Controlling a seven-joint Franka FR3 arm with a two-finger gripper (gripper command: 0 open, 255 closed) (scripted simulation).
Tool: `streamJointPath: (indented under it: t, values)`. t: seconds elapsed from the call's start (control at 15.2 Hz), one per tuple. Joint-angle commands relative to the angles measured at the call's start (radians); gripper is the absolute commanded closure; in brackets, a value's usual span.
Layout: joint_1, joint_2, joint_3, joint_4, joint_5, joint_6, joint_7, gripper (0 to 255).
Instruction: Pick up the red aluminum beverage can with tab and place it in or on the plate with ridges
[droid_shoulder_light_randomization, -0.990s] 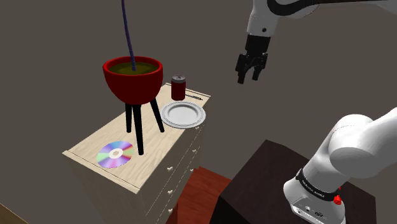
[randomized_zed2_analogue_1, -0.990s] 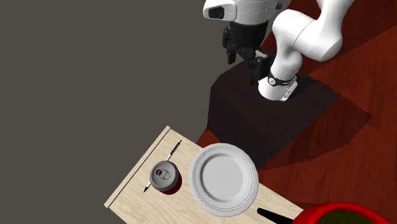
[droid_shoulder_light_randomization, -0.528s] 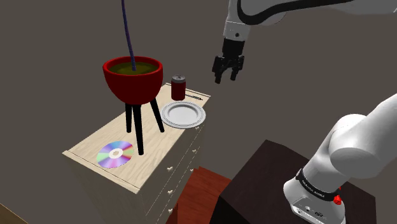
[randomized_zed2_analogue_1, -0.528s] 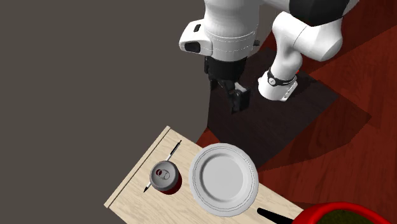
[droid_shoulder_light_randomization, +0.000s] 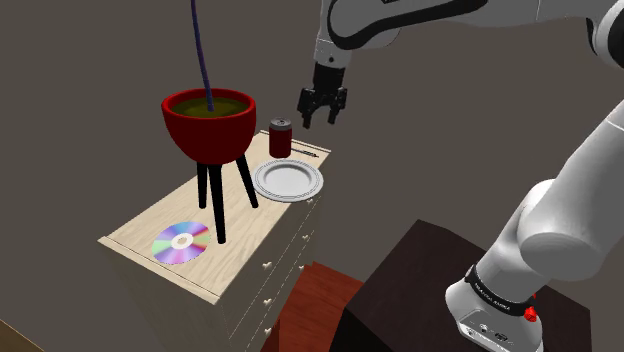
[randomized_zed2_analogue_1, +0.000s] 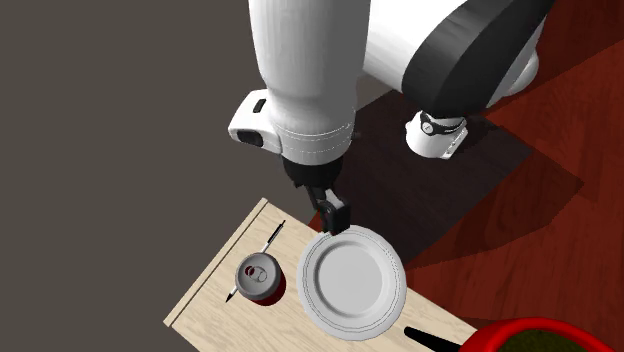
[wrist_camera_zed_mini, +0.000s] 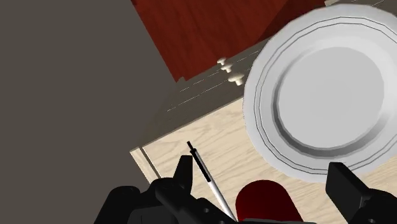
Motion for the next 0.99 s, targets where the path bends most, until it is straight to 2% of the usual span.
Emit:
streamJointPath:
  t: [0.0,0.46,0.92]
  values:
    - [0.003,0.076,0.004,0.078,-0.008,0.014,0.009,0]
    - [0.025,0.316,0.013,0.35,-0.041,0.03,0.045,0]
    - [0.028,0.344,0.013,0.295,-0.043,0.113,0.046,0]
